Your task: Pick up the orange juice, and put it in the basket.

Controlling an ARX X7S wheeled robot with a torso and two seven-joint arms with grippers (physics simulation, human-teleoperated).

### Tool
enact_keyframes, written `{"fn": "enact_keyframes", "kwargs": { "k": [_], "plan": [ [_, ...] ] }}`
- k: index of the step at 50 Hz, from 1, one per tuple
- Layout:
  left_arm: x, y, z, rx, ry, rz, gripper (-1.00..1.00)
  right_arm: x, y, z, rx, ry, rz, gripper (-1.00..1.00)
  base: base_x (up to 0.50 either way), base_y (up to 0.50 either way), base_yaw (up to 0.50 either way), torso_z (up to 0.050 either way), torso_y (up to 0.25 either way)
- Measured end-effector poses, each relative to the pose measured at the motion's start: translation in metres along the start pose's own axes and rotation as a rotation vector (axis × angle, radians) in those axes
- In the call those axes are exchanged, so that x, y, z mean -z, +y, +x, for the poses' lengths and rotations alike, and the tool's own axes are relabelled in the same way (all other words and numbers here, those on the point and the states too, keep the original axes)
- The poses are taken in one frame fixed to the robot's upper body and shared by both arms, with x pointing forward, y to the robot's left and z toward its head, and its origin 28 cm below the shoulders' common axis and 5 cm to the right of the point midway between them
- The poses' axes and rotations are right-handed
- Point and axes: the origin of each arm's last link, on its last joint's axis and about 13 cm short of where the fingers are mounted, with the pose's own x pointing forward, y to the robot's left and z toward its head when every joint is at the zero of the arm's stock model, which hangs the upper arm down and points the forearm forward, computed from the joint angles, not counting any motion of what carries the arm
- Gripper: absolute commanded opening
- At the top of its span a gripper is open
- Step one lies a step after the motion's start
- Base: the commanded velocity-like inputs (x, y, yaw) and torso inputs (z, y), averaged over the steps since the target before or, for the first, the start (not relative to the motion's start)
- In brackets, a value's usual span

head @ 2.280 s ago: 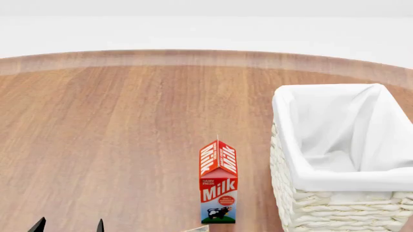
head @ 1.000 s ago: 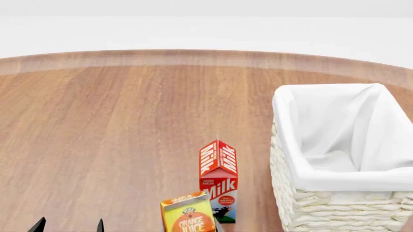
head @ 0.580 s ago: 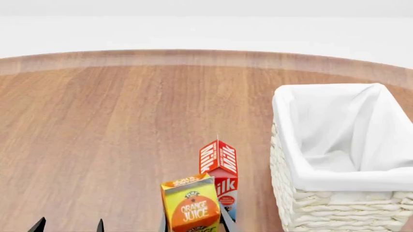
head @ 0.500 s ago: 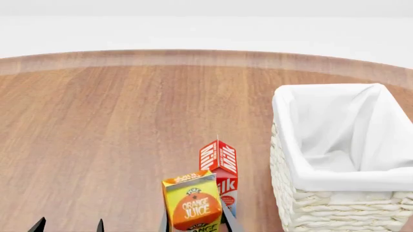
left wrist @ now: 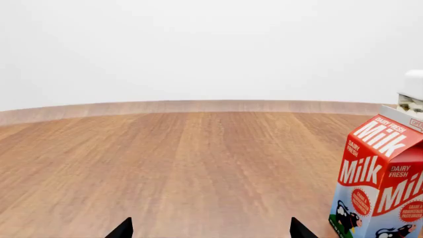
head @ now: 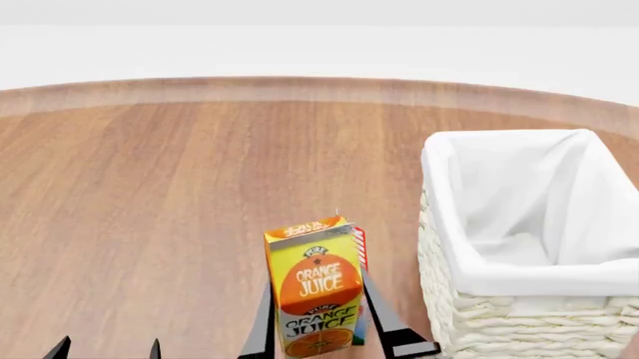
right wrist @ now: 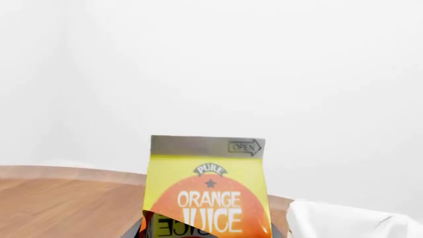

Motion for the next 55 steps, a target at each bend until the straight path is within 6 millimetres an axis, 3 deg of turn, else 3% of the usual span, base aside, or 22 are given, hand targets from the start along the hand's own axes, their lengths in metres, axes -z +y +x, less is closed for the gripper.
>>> {"fn": "enact_keyframes", "kwargs": {
  "k": [37, 55],
  "plan": [
    [0.000, 0.000, 0.000, 0.000, 0.000, 0.000, 1.00, -0.050, -0.022, 0.019, 0.119, -0.120, -0.090, -1.00, 0.00, 0.00, 0.00, 0.000, 0.001],
    [0.000, 0.000, 0.000, 0.000, 0.000, 0.000, 1.00, -0.065, -0.037, 0.024, 0.182, -0.158, -0.117, -1.00, 0.00, 0.00, 0.00, 0.000, 0.001]
  ]
}}
